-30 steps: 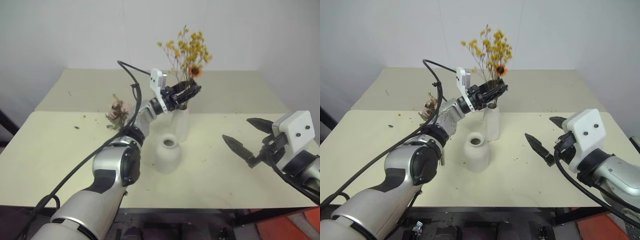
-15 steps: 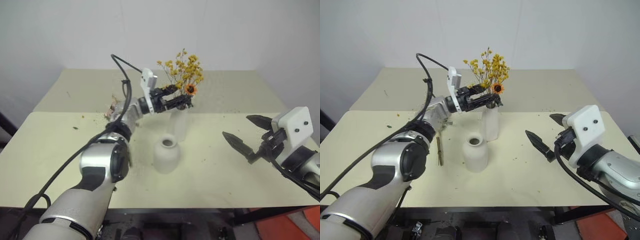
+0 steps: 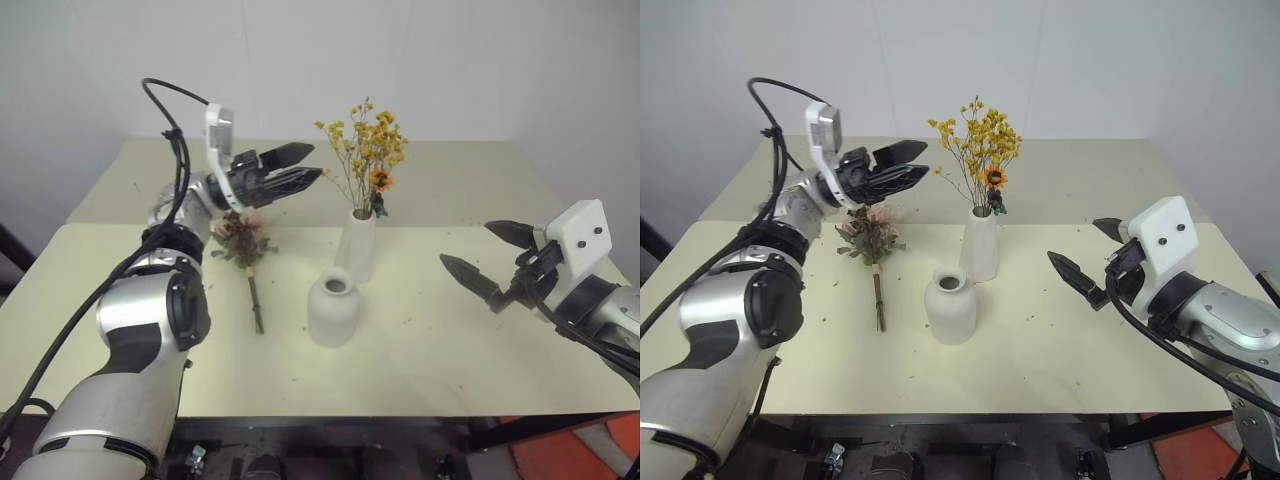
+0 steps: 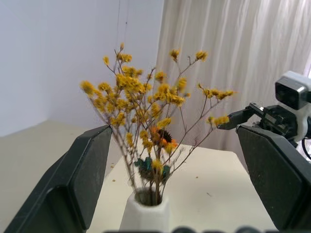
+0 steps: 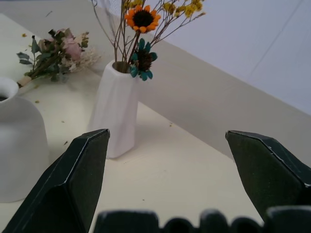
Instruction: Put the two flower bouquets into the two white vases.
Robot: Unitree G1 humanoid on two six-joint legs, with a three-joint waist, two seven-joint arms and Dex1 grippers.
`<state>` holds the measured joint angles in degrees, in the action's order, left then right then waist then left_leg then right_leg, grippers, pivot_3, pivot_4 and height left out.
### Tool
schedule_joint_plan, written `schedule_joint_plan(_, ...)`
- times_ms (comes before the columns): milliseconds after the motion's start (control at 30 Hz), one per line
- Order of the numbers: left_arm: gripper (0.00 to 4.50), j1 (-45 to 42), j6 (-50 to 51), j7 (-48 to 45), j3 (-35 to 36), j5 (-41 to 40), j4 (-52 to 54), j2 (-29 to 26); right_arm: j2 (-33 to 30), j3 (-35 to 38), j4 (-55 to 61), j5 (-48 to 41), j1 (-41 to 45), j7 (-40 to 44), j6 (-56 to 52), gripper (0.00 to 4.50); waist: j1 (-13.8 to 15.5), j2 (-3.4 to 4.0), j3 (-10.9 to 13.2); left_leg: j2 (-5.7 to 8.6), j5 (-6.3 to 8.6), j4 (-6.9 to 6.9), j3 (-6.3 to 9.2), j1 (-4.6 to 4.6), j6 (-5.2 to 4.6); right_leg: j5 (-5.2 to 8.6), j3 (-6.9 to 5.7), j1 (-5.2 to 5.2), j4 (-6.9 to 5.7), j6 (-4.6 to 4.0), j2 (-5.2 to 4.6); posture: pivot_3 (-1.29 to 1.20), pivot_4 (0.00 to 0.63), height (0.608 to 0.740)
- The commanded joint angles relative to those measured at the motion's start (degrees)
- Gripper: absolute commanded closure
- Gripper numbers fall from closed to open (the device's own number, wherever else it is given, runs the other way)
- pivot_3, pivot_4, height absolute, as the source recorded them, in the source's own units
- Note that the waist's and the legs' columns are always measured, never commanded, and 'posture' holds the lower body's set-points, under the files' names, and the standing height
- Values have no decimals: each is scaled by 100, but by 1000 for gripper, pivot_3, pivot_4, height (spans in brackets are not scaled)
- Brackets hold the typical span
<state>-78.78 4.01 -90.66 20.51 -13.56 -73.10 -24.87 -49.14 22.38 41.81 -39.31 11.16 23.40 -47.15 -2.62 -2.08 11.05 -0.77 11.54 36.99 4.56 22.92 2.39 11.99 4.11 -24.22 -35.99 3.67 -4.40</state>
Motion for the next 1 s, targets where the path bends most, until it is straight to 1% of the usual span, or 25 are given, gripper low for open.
schedule_joint_plan(33, 29, 388, -486, 711, -233, 175, 614, -114, -85, 75, 20, 28, 213, 87, 152, 0, 7, 1, -1, 0, 0, 0, 0, 0, 0, 0, 0, 0, -2, 0, 0, 0, 150, 740)
schedule_joint_plan(67, 29, 588, -585, 1215, -292, 240, 959, -64, -94, 72, -1, 3, 253, 108, 116, 0, 18, 1, -1, 0, 0, 0, 0, -2, 0, -1, 0, 0, -3, -2, -1, 0, 150, 740)
schedule_joint_plan(133, 29, 913, 378, 2288, -427, 279, 1952, 72, -165, 9, -55, -6, 349, 210, 80, 0, 34, 1, -1, -1, 0, 2, 2, -3, 0, -3, -1, 2, -6, -5, -1, 0, 150, 740)
schedule_joint_plan(233, 29, 1591, 2367, 3586, -498, 44, 4049, 293, -356, -12, -189, -73, 469, 498, 49, 0, 51, 1, 0, -1, 0, 15, 7, 11, 0, -4, -4, 0, -6, -5, -1, 0, 150, 740)
schedule_joint_plan(300, 29, 2030, 3971, 4790, -591, 258, 5770, 486, -527, -9, -352, -154, 572, 784, 42, 0, 41, 1, 0, -1, 1, 16, 7, 17, -2, -19, -4, -4, -4, -26, -3, 0, 150, 740)
schedule_joint_plan(367, 29, 2140, 5622, 5999, -365, 458, 7085, 832, -679, -56, -469, -239, 653, 1070, 44, 0, 45, 0, 0, -1, 3, 17, 8, 20, -4, -27, -4, -5, -1, -38, -2, 0, 150, 740)
schedule_joint_plan(467, 29, 1956, 7725, 6958, 167, 627, 8116, 1313, -816, -56, -533, -400, 624, 1509, 97, 0, 41, 0, 0, 0, 3, 23, 8, 11, -4, -21, -5, 1, -4, -29, -1, 0, 150, 740)
schedule_joint_plan(500, 29, 1928, 8307, 7262, 227, 824, 8388, 1436, -849, -57, -527, -447, 598, 1633, 108, 0, 33, 0, 0, 0, 3, 23, 8, 4, -4, -1, -5, 5, -5, 4, 1, 0, 150, 740)
schedule_joint_plan(533, 29, 1936, 8648, 7571, 314, 989, 8591, 1592, -875, -65, -537, -479, 583, 1741, 114, 0, 15, 0, 0, 0, 3, 23, 8, 1, -4, 0, -5, 7, -6, 6, 2, 0, 150, 740)
schedule_joint_plan(633, 29, 2148, 8849, 8367, 396, 1405, 8950, 2012, -920, -166, -645, -438, 591, 1992, 193, 0, -6, 0, 0, -1, 3, 21, 4, -15, -4, 1, -2, 16, -6, 8, 3, 0, 150, 740)
schedule_joint_plan(733, 29, 2307, 8849, 8801, 341, 1655, 9147, 2278, -887, -350, -825, -328, 734, 2117, 298, 0, 1, -1, 0, -1, 2, 22, 4, -16, -2, 1, -1, 17, -5, 7, 3, 0, 150, 740)
schedule_joint_plan(800, 29, 2226, 8849, 9045, 540, 1842, 8959, 2466, -845, -506, -934, -265, 871, 2144, 356, 0, 20, -2, 0, 0, 1, 23, 3, -11, 0, 0, 0, 13, -5, 5, 3, 0, 150, 740)
schedule_joint_plan(833, 29, 2108, 8849, 9203, 783, 1981, 8756, 2590, -821, -583, -979, -233, 940, 2142, 381, 0, 22, -2, 0, 1, 1, 23, 3, -9, 0, 0, 0, 12, -3, 5, 2, 0, 150, 740)
schedule_joint_plan(900, 29, 2159, 8849, 9259, 741, 2037, 8601, 2537, -781, -670, -1034, -196, 1028, 2138, 406, 0, 30, -2, 0, 1, 1, 22, 3, -7, 0, -1, -1, 12, 1, 5, 2, 0, 150, 740)
schedule_joint_plan(1000, 29, 1922, 8849, 9353, 1175, 2128, 8026, 2635, -747, -713, -1053, -114, 1032, 2121, 453, 0, 37, -2, 0, 2, 1, 21, 3, -4, 1, 0, -2, 10, 4, 5, 1, 0, 150, 740)
